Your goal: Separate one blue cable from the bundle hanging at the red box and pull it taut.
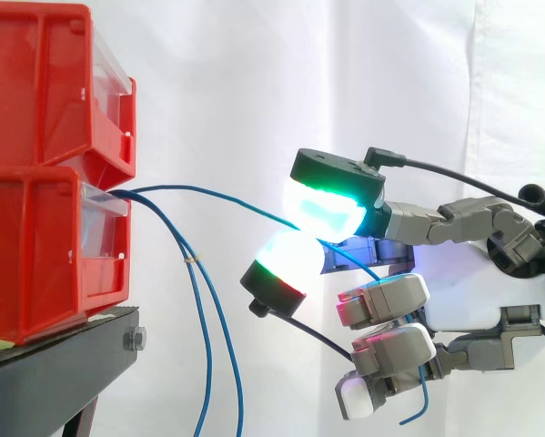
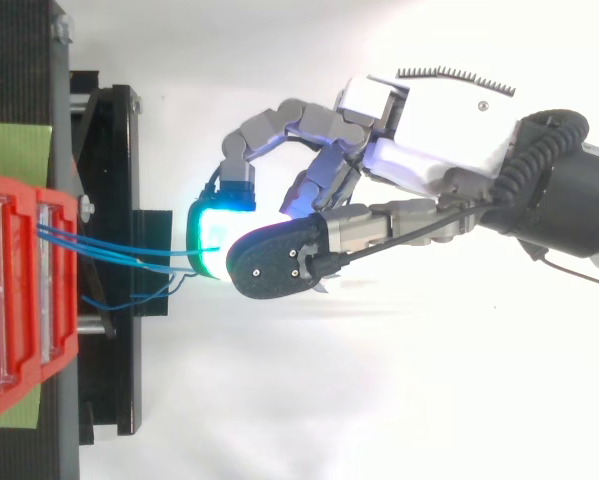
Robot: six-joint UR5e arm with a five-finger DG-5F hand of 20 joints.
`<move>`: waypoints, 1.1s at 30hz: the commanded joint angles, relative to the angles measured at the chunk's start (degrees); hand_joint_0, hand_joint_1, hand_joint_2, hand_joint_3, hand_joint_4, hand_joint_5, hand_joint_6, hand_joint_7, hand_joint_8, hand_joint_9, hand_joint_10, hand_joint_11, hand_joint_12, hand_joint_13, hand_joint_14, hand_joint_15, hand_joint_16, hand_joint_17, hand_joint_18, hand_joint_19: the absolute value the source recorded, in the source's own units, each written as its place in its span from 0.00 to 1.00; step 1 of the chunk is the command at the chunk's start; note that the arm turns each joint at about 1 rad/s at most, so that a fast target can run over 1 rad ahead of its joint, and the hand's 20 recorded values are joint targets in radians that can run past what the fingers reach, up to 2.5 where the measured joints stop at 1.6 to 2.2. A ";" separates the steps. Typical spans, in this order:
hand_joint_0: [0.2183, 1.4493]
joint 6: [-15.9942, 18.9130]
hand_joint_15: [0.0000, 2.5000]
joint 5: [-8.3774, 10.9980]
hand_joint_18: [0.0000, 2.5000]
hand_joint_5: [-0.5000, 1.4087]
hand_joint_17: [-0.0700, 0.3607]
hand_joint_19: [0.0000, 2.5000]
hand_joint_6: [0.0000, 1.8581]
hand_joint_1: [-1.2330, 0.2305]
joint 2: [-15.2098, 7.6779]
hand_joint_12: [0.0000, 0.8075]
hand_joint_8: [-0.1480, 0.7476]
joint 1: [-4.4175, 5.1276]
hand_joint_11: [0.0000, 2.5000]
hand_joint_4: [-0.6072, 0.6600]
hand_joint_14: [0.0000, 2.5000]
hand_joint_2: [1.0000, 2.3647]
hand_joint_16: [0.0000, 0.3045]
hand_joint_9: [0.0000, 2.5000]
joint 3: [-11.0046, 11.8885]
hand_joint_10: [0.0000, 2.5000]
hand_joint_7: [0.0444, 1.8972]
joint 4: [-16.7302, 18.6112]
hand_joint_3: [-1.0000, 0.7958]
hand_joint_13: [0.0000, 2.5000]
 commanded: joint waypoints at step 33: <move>0.43 0.00 0.49 0.00 0.30 0.13 0.39 0.27 0.51 0.39 0.00 0.37 0.41 0.01 0.66 0.34 0.01 0.02 0.14 0.53 0.00 0.06 0.59 0.00 0.41 0.53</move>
